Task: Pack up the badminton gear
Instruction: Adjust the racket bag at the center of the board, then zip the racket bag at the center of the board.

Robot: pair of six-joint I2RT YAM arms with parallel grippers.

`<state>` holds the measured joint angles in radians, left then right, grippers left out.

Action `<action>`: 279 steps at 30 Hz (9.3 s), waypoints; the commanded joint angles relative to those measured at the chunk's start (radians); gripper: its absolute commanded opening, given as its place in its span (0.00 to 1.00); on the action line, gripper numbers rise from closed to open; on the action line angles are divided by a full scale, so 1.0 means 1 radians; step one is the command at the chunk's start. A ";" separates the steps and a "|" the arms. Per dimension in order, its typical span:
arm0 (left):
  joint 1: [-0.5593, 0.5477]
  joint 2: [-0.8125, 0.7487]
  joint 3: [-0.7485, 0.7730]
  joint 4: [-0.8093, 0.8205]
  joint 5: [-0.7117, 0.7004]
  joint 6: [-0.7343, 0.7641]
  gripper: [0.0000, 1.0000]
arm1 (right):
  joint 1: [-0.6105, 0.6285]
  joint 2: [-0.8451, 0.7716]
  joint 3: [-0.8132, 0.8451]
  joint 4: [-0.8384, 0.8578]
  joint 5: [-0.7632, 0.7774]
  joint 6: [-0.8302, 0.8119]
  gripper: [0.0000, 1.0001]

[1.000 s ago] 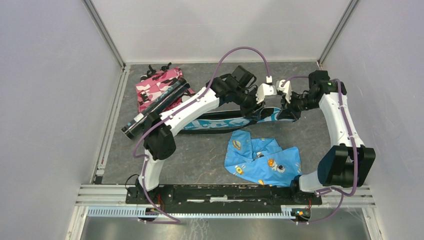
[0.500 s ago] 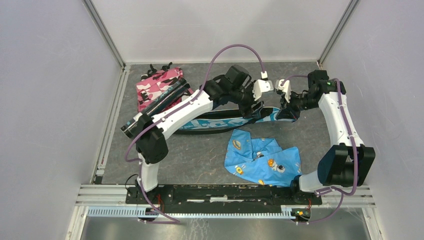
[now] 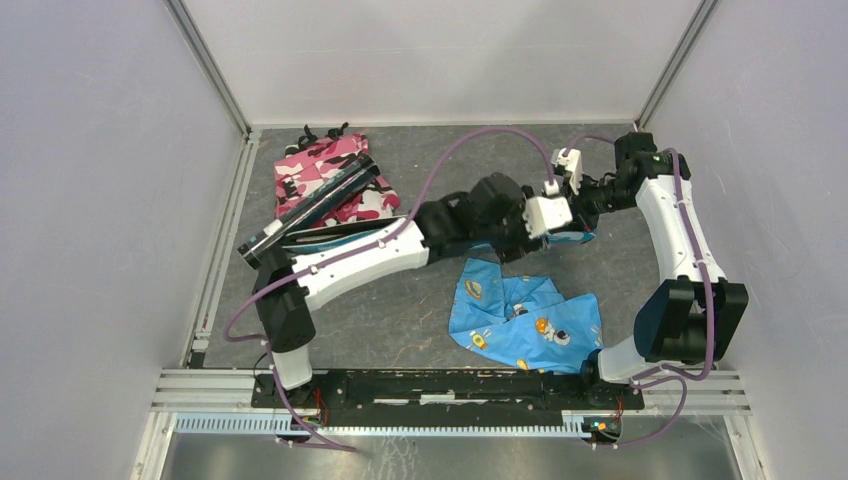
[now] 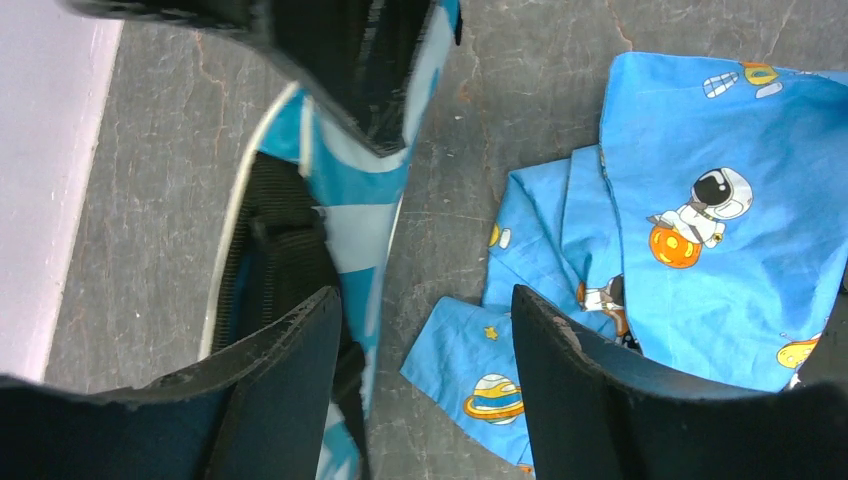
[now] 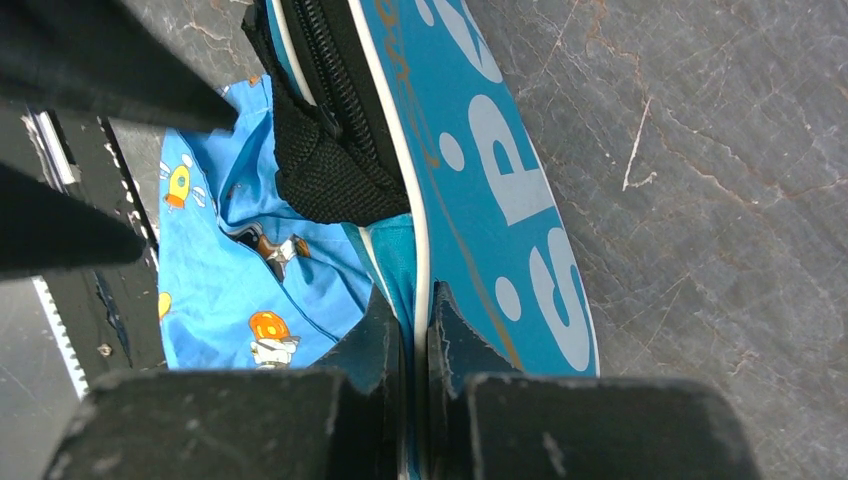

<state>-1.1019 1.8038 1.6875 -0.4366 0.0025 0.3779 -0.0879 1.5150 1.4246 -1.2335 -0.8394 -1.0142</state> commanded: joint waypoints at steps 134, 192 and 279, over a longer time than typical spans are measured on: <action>0.193 -0.036 0.204 -0.173 0.206 -0.101 0.82 | -0.016 0.005 0.031 -0.018 -0.137 0.147 0.00; 0.018 0.215 0.306 -0.034 -0.147 -0.352 0.39 | -0.017 -0.012 0.010 -0.019 -0.139 0.184 0.00; 0.298 -0.134 -0.163 0.068 -0.022 -0.284 0.02 | -0.093 -0.016 -0.003 -0.020 -0.013 -0.009 0.01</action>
<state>-0.8394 1.7493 1.5665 -0.3725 0.1200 -0.0029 -0.1524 1.5043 1.3983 -1.2465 -0.8551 -0.9928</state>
